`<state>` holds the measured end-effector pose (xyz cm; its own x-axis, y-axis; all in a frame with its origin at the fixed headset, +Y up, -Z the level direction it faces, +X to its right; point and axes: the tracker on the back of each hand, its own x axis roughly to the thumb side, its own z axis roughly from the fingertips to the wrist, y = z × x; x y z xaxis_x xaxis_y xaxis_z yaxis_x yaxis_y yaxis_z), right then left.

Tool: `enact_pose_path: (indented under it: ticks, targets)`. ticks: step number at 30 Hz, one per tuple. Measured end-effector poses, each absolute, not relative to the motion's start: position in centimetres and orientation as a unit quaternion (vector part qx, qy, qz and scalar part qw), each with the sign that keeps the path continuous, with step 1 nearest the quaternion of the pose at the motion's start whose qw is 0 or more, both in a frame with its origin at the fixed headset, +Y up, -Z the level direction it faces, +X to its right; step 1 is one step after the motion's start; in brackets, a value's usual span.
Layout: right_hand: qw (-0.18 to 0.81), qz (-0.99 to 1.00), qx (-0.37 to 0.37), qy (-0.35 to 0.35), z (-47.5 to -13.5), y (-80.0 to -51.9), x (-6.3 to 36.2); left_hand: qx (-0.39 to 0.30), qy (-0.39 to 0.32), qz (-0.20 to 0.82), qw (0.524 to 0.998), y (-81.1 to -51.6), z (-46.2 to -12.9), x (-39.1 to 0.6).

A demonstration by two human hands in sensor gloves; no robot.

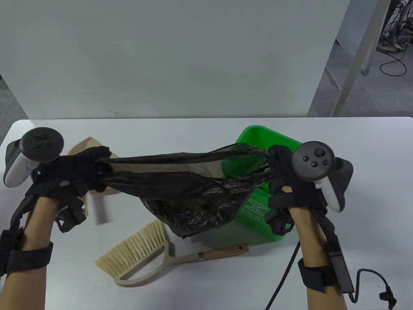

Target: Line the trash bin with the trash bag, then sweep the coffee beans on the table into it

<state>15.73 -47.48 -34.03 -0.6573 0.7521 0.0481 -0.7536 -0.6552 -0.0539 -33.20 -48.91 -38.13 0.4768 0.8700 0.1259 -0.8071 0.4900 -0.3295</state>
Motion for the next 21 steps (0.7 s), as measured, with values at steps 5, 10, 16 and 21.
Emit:
enact_pose_path:
  ticks: [5,10,16,21]
  targets:
    - [0.496,0.866,0.063,-0.017,-33.9,-45.0,13.3,-0.098,-0.092,0.563,0.816,-47.8,-38.5,-31.3]
    - [0.586,0.789,0.067,-0.174,-32.6,-41.1,11.8,0.029,-0.093,0.615,0.783,-43.5,-37.4,-29.5]
    - [0.475,0.742,0.237,-0.409,-29.0,-41.8,9.3,0.313,-0.232,0.526,0.756,-41.5,-32.4,-27.9]
    - [0.29,0.932,0.205,-0.075,-32.9,-46.8,7.6,-0.147,-0.173,0.345,0.911,-47.0,-36.9,-27.4]
